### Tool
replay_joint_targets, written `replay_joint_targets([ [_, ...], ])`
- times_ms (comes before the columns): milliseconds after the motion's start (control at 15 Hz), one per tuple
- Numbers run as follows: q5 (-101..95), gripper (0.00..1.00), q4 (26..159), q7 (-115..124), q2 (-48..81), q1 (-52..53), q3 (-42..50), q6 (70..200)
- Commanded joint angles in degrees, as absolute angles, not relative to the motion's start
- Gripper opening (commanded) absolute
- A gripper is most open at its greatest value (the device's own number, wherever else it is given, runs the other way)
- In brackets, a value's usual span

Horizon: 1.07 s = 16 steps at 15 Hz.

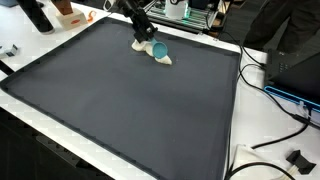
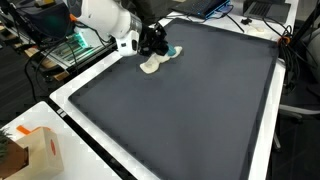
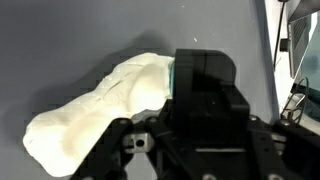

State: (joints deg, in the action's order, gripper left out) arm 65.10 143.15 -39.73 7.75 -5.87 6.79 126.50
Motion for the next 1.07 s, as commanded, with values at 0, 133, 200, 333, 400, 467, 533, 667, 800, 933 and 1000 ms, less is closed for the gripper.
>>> replay_joint_targets([
  [0,64.5,0.25,146.6,-38.0,4.2,-6.2,6.6,126.7],
  [133,64.0,0.25,147.6,-37.8,2.0,-6.0,6.5,126.4],
  [200,63.8,0.25,148.0,-37.7,1.0,-6.0,6.5,126.3],
  [333,63.2,0.25,148.9,-37.3,-1.4,-5.6,6.1,126.4],
  [400,63.1,0.25,149.3,-36.8,-2.8,-5.3,5.8,126.8],
  [467,62.7,0.25,149.6,-36.1,-4.0,-5.1,5.6,127.0],
  [533,62.3,0.25,149.9,-34.8,-5.5,-4.7,5.2,127.7],
  [667,60.2,0.25,150.4,-30.4,-8.5,-4.2,4.3,129.3],
  [800,56.9,0.25,150.4,-24.7,-11.6,-3.7,3.0,130.9],
  [933,51.9,0.25,150.1,-17.4,-14.4,-3.4,1.6,132.5],
  [1000,49.1,0.25,149.8,-13.7,-15.6,-3.3,1.0,132.6],
])
